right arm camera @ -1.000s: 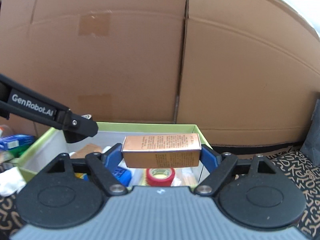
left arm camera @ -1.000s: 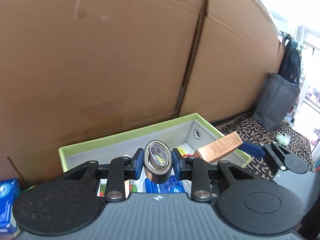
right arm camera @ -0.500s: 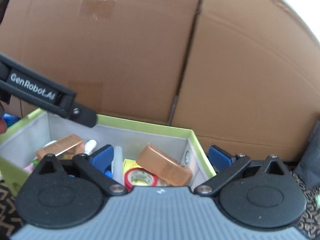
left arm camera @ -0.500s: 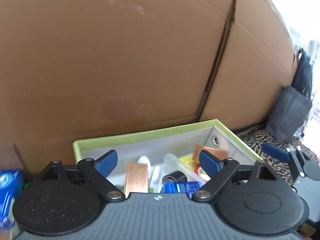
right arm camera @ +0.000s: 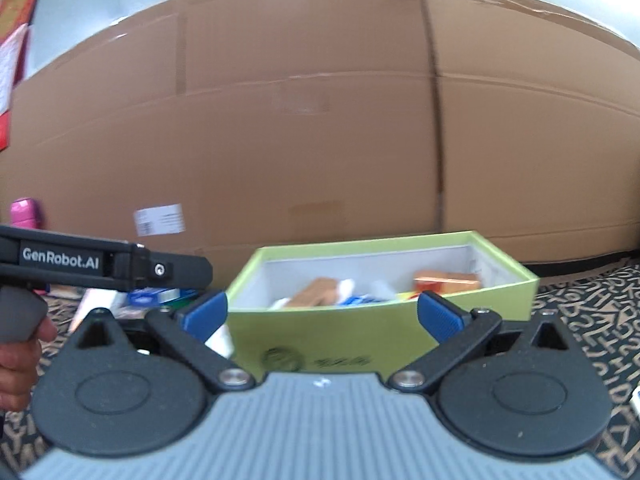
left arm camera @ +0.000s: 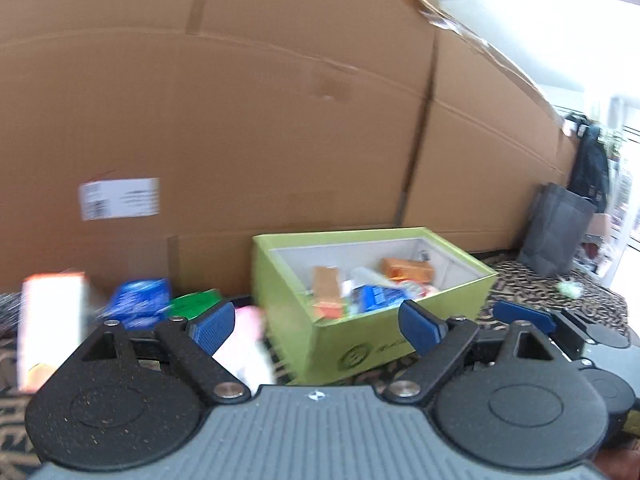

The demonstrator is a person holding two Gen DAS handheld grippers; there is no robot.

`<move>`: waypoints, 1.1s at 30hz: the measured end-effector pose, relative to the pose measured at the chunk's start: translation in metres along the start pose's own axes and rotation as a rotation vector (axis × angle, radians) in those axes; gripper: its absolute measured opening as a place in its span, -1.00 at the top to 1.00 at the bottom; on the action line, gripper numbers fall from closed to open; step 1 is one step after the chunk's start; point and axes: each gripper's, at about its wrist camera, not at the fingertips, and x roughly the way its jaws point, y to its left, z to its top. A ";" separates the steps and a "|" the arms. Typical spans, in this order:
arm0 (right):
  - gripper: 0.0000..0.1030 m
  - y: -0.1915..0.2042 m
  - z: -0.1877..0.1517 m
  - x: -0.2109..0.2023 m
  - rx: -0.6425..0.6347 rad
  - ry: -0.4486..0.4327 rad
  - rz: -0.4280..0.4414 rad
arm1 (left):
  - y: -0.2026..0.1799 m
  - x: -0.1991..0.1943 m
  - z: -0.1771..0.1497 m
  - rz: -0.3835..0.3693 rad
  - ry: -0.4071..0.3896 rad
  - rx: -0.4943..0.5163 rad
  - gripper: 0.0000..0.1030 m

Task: Organize objects
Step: 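Return both tools to the pile of items, then grasp the white-orange medicine box with the left tool while the right tool grasps the dark blue box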

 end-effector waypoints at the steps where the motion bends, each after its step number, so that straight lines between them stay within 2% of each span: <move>1: -1.00 0.008 -0.004 -0.002 -0.001 0.006 0.022 | 0.005 -0.005 -0.004 0.025 -0.002 -0.009 -0.78; 8: -1.00 0.065 -0.025 -0.005 0.009 0.122 0.169 | 0.070 -0.023 -0.031 0.212 0.063 -0.092 -0.79; 10: -1.00 0.078 -0.030 -0.002 0.013 0.150 0.188 | 0.092 -0.021 -0.033 0.272 0.083 -0.133 -0.79; 16: -1.00 0.105 -0.034 -0.007 0.007 0.188 0.226 | 0.148 0.000 -0.033 0.392 0.092 -0.215 -0.79; 20: -1.00 0.120 -0.036 -0.001 -0.024 0.228 0.222 | 0.164 0.032 -0.026 0.391 0.107 -0.208 -0.79; 22: -1.00 0.126 -0.034 0.001 -0.040 0.243 0.214 | 0.167 0.045 -0.025 0.420 0.125 -0.182 -0.79; 23: -1.00 0.130 -0.032 0.002 -0.053 0.242 0.216 | 0.170 0.051 -0.025 0.419 0.138 -0.159 -0.71; 24: -1.00 0.133 -0.031 0.004 -0.066 0.240 0.217 | 0.173 0.057 -0.026 0.411 0.161 -0.138 -0.35; 25: -1.00 0.137 -0.029 0.006 -0.079 0.239 0.214 | 0.176 0.060 -0.027 0.399 0.196 -0.123 -0.33; 28: -1.00 0.146 -0.023 0.017 -0.109 0.233 0.202 | 0.181 0.043 -0.032 0.348 0.211 -0.149 -0.33; 30: -1.00 0.151 -0.020 0.029 -0.124 0.224 0.190 | 0.182 0.023 -0.035 0.307 0.228 -0.174 -0.33; 33: -1.00 0.158 -0.013 0.055 -0.121 0.236 0.174 | 0.178 -0.015 -0.041 0.286 0.245 -0.163 -0.33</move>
